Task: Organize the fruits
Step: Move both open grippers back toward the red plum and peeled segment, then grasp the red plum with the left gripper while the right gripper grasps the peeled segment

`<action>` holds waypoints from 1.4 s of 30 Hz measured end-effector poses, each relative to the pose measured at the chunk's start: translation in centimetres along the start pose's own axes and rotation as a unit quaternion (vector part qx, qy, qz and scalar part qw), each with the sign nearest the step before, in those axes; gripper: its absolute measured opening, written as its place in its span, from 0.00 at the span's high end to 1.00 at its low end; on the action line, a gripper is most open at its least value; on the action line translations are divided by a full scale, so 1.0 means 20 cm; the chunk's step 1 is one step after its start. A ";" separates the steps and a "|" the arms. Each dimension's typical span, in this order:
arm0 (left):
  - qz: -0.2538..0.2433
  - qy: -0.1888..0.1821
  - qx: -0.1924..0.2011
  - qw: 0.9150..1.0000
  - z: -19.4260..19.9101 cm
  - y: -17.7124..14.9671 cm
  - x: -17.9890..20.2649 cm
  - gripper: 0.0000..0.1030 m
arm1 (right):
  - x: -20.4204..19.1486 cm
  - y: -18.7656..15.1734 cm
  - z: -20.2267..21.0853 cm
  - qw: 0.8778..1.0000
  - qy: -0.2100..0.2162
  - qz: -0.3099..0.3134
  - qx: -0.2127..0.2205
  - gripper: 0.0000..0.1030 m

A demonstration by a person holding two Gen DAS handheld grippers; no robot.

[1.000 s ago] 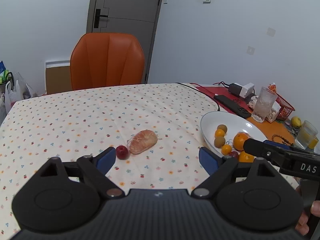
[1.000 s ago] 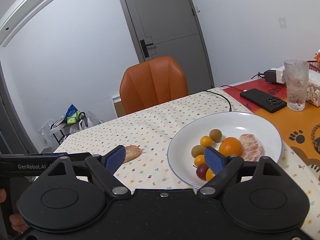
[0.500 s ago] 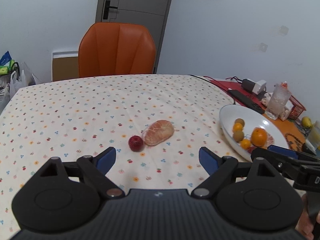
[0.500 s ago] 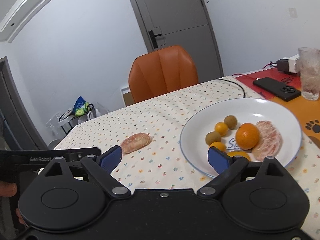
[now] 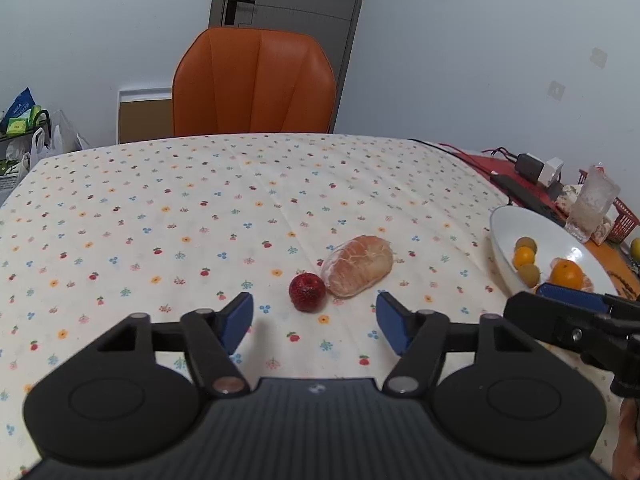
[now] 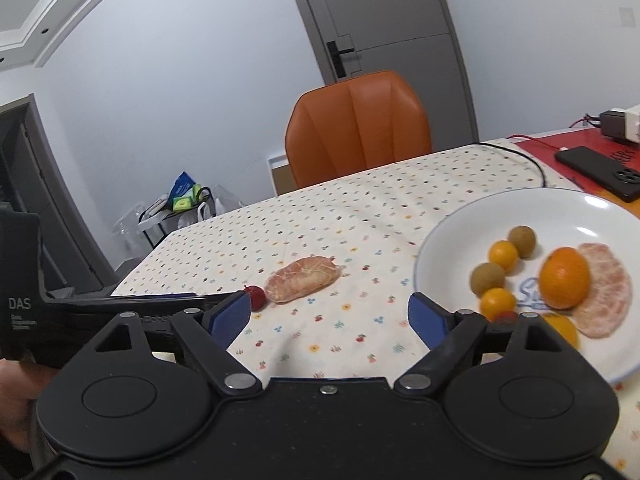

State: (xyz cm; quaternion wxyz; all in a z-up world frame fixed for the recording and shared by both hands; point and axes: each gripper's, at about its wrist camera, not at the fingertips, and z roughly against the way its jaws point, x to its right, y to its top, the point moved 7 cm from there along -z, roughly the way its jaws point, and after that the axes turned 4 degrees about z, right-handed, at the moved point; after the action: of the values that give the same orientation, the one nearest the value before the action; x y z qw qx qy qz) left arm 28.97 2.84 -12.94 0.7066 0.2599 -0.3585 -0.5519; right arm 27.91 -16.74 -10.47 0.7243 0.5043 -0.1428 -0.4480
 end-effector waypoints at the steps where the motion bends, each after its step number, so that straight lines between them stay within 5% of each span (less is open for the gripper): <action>1: 0.000 0.000 0.000 1.000 -0.01 0.00 0.00 0.39 | -0.01 0.00 -0.02 1.000 0.002 0.000 -0.002 0.18; 8: 0.011 0.003 -0.008 1.000 -0.11 0.02 -0.03 0.53 | -0.05 0.03 -0.12 1.000 0.013 0.012 -0.014 0.21; 12: 0.013 -0.006 -0.006 1.000 -0.14 0.02 -0.05 0.80 | -0.07 0.04 -0.18 0.999 0.019 0.019 -0.023 0.25; 35: 0.057 0.004 0.011 0.998 -0.02 0.09 -0.34 0.80 | -0.21 0.01 -0.55 0.994 0.019 0.045 -0.095 0.25; 42: 0.065 0.005 0.014 0.998 -0.02 0.09 -0.39 0.80 | -0.21 0.03 -0.60 0.995 0.015 0.039 -0.086 0.26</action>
State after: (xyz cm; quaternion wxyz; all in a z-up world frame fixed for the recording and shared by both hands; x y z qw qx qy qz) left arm 29.32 10.86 -13.48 0.7393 0.2487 -0.3789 -0.4980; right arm 33.77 -6.02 -14.33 0.7837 0.4408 -0.1127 -0.4229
